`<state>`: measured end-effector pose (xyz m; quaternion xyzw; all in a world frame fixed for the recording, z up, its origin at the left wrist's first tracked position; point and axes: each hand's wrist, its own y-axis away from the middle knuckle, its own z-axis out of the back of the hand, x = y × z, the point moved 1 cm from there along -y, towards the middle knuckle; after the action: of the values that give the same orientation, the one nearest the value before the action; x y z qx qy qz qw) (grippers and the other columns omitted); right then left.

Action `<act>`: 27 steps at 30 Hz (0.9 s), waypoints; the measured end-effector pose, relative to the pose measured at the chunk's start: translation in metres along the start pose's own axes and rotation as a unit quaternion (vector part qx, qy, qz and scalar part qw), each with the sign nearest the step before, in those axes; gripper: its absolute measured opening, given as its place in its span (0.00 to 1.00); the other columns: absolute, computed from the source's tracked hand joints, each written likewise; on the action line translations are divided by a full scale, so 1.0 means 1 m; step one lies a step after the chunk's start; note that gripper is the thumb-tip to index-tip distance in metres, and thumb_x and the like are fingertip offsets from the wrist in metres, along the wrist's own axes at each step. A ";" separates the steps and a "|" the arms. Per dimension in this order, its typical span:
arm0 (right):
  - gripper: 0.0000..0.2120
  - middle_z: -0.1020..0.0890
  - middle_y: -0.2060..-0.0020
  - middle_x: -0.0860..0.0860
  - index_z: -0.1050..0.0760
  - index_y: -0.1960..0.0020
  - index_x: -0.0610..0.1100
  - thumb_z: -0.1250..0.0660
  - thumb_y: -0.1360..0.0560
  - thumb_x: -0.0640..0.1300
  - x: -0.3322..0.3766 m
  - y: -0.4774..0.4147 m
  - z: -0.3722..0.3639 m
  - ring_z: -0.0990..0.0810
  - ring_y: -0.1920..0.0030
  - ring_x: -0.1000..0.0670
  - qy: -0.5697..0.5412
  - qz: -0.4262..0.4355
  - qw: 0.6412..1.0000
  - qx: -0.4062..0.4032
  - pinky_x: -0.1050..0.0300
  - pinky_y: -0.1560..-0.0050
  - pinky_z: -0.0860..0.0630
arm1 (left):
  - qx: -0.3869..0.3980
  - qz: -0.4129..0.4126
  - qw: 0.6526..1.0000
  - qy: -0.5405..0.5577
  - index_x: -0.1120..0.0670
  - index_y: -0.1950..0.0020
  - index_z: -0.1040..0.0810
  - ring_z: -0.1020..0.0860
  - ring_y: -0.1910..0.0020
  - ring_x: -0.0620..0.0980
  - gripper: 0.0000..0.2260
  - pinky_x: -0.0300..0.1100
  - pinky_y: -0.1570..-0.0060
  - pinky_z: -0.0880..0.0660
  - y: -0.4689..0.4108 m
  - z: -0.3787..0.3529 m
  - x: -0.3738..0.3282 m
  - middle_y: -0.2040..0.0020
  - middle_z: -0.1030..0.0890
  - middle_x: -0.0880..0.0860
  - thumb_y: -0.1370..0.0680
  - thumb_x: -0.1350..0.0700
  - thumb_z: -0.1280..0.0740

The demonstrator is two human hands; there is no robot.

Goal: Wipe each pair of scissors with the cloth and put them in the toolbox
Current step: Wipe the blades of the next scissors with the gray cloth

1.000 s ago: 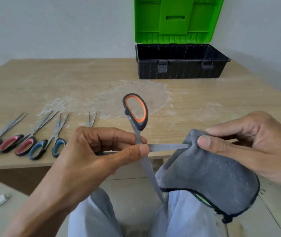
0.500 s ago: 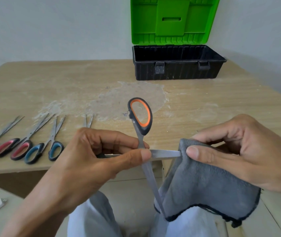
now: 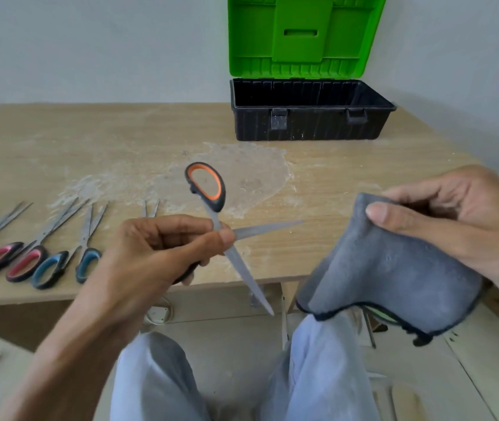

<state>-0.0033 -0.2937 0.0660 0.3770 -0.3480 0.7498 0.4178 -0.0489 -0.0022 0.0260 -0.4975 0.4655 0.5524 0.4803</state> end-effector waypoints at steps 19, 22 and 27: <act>0.08 0.13 0.53 0.56 0.14 0.48 0.51 0.21 0.25 0.49 -0.106 -0.124 0.021 0.15 0.48 0.51 0.269 -0.198 0.942 -0.032 0.50 0.43 0.18 | -0.144 0.073 0.953 0.258 0.58 0.55 0.14 0.23 0.65 0.44 0.05 0.36 0.61 0.28 -0.081 -0.081 0.005 0.63 0.16 0.50 0.25 0.57 0.26; 0.07 0.13 0.53 0.56 0.15 0.45 0.50 0.27 0.20 0.51 -0.082 -0.103 0.004 0.15 0.52 0.55 0.210 -0.121 0.963 -0.119 0.62 0.52 0.21 | -0.179 0.068 0.937 0.292 0.57 0.58 0.16 0.23 0.66 0.45 0.03 0.36 0.65 0.26 -0.095 -0.093 0.004 0.64 0.18 0.52 0.27 0.59 0.25; 0.16 0.10 0.56 0.51 0.13 0.47 0.46 0.29 0.21 0.58 -0.052 -0.081 -0.033 0.13 0.61 0.54 -0.105 -0.184 0.977 -0.020 0.65 0.65 0.24 | -0.197 0.060 0.929 0.307 0.58 0.58 0.18 0.22 0.65 0.48 0.06 0.40 0.64 0.25 -0.116 -0.120 -0.005 0.63 0.17 0.55 0.29 0.59 0.22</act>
<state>0.0782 -0.2519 0.0225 0.5024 -0.3295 0.6096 0.5170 0.0792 -0.1097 0.0179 -0.6986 0.5010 0.4811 0.1718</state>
